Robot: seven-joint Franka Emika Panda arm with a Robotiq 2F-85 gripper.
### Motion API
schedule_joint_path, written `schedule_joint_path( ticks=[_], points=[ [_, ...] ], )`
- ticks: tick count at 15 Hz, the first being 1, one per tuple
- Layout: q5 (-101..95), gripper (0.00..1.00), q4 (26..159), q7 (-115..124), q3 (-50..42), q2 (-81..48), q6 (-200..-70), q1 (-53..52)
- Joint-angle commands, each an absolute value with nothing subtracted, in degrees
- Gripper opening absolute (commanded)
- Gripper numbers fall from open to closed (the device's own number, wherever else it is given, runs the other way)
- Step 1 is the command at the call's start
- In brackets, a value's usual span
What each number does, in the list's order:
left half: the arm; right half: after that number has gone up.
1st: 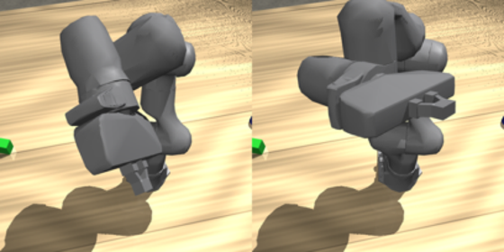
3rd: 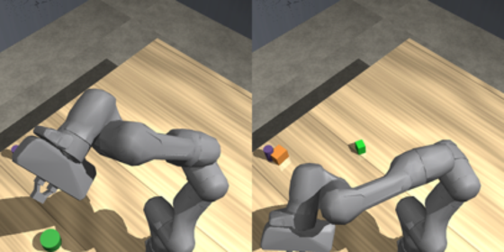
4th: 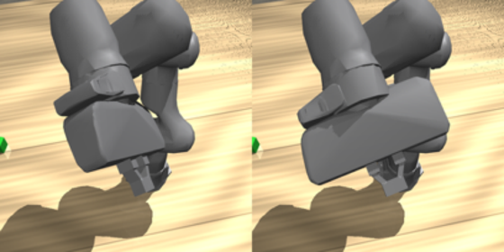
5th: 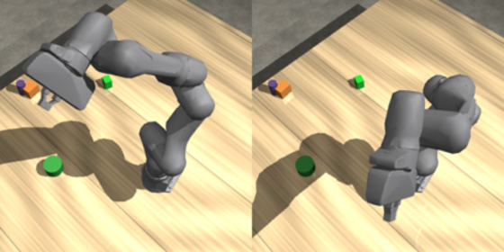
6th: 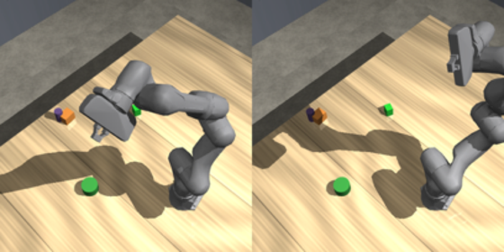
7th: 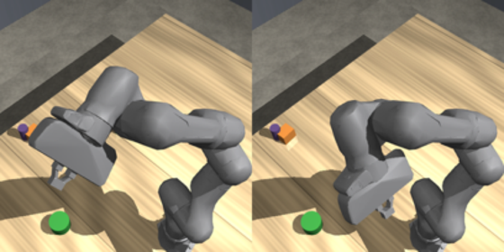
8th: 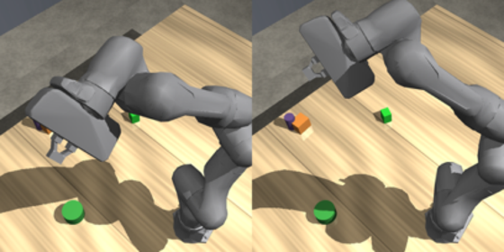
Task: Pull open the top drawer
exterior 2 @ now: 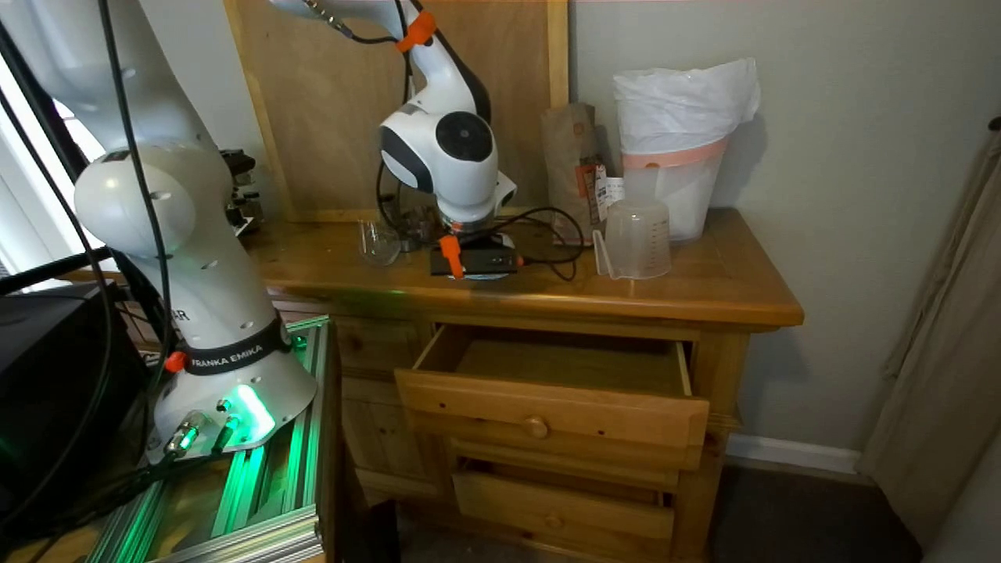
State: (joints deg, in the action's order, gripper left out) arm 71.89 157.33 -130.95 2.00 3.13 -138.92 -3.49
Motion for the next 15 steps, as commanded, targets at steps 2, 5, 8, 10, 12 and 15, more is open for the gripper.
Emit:
schedule_joint_path(
  ticks=[2, 5, 8, 10, 12, 15],
  points=[
    [72.5, 0.0, 156.8, -132.3, 1.7, 0.8, -139.4, -2.6],
    [71.8, 0.0, 156.5, -131.2, 1.2, -0.5, -140.5, -2.0],
    [71.5, 0.0, 156.7, -129.9, 0.4, -0.2, -141.3, -1.0],
    [71.4, 0.0, 157.0, -129.0, -0.1, 0.1, -142.0, -0.5],
    [71.2, 0.0, 157.3, -127.8, -0.5, 0.4, -142.9, 0.0],
    [70.9, 0.0, 157.4, -125.6, -1.2, 0.6, -144.5, 0.6]
  ],
)
